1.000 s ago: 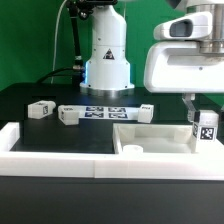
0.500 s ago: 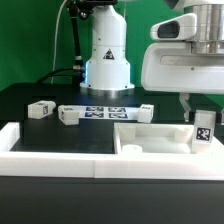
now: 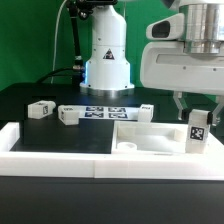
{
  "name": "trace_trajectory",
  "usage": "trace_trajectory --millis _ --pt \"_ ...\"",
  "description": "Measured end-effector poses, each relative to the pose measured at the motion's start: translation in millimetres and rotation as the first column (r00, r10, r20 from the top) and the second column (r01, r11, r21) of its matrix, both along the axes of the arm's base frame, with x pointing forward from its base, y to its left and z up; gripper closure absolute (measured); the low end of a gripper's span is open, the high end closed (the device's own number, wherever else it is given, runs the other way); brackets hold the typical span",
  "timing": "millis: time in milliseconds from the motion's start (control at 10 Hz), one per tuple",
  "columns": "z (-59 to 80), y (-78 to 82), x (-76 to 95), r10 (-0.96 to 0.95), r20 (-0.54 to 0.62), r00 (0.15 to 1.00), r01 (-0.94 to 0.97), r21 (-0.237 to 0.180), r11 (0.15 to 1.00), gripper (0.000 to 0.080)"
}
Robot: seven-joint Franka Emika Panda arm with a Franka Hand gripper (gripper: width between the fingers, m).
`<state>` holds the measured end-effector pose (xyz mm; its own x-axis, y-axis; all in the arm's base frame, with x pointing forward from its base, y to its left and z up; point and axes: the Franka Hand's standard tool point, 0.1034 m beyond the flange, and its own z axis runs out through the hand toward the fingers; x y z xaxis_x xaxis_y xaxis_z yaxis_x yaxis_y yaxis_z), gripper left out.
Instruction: Assemble one leg
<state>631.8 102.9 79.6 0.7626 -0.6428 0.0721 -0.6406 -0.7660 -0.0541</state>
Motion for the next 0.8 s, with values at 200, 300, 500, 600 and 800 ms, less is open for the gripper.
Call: trace_trajectory --millis 200,300,500,600,800 --pt "-0.7 0.2 0.0 0.0 0.001 1.0 0.0 0.0 1.0 0.0267" --pt "-0.8 0.2 0.0 0.0 0.001 1.0 0.0 0.0 1.0 0.0187" --pt "-0.9 0.2 0.0 0.0 0.0 1.0 0.0 0.0 1.0 0.0157" --pt "-0.9 0.2 0.0 0.0 0.0 1.0 0.0 0.0 1.0 0.0152" --pt "-0.9 0.2 0.0 0.0 0.0 1.0 0.0 0.0 1.0 0.0151"
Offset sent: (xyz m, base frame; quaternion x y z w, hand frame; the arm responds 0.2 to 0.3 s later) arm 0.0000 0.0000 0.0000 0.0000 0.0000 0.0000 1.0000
